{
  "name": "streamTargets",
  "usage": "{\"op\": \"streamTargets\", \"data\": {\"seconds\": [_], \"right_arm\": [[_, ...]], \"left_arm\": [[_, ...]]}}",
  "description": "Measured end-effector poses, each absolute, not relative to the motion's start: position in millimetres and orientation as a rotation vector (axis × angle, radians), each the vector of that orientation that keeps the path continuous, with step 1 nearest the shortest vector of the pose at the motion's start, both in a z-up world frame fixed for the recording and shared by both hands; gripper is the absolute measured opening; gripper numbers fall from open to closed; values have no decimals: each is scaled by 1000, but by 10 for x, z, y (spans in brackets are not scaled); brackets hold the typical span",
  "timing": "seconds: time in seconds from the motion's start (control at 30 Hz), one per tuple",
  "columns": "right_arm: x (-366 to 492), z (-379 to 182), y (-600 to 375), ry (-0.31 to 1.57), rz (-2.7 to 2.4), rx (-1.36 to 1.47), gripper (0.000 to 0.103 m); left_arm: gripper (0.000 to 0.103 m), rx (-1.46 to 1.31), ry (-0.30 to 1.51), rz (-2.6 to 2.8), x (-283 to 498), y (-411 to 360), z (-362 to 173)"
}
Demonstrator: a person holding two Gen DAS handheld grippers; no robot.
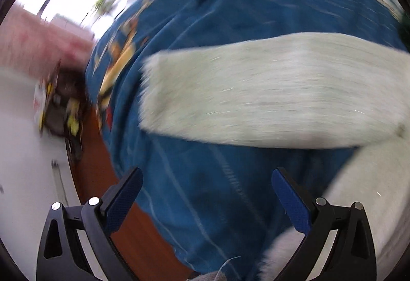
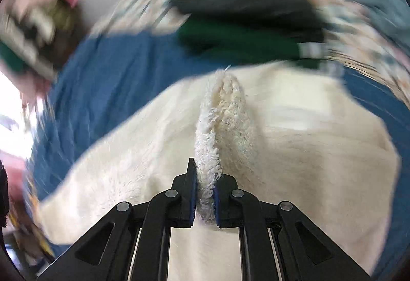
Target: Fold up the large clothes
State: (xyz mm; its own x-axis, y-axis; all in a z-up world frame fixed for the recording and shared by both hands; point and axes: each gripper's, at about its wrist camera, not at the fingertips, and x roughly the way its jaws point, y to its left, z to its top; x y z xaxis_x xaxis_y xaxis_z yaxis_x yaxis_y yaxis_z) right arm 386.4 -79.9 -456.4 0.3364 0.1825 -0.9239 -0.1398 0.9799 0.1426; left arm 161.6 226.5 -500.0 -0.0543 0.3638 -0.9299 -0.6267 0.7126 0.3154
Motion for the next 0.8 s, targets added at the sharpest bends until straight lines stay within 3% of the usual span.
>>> {"op": "streamTargets", "data": {"seconds": [0.17,0.23,0.3,0.37,0.5,0.67,0.7,0.73,0.77,0.8], "right_arm": [[3825,-5233,-80,1276,184,-141,12],[3821,-5283,-14,1285,200,-153,18],[3781,-5241,-54,1325,271,-125,34],[3718,-5072,-361,1383,346,8,60],[3465,-4716,-970,1394,322,210,63],[3293,-4760,-1624,1400,132,348,62],[3317,-4843,-1713,1396,89,373,59],[3323,-4873,-1803,1390,66,401,44],[3375,-4903,-1925,1387,32,426,32],[3418,-4975,-1998,1391,-11,411,31]], "left_arm": [[103,-319,1393,874,1435,2624,-5151],[103,-371,1380,857,1434,2728,-5185],[102,-456,1365,818,1472,2820,-5232],[102,-559,1327,776,1530,2903,-5266],[102,-789,1275,728,1650,3114,-5450],[99,-973,1219,820,1776,3453,-5779],[85,-965,1188,851,1819,3513,-5765],[75,-930,1169,883,1884,3563,-5730],[56,-893,1160,899,1975,3614,-5691],[30,-880,1153,895,2028,3634,-5665]]}}
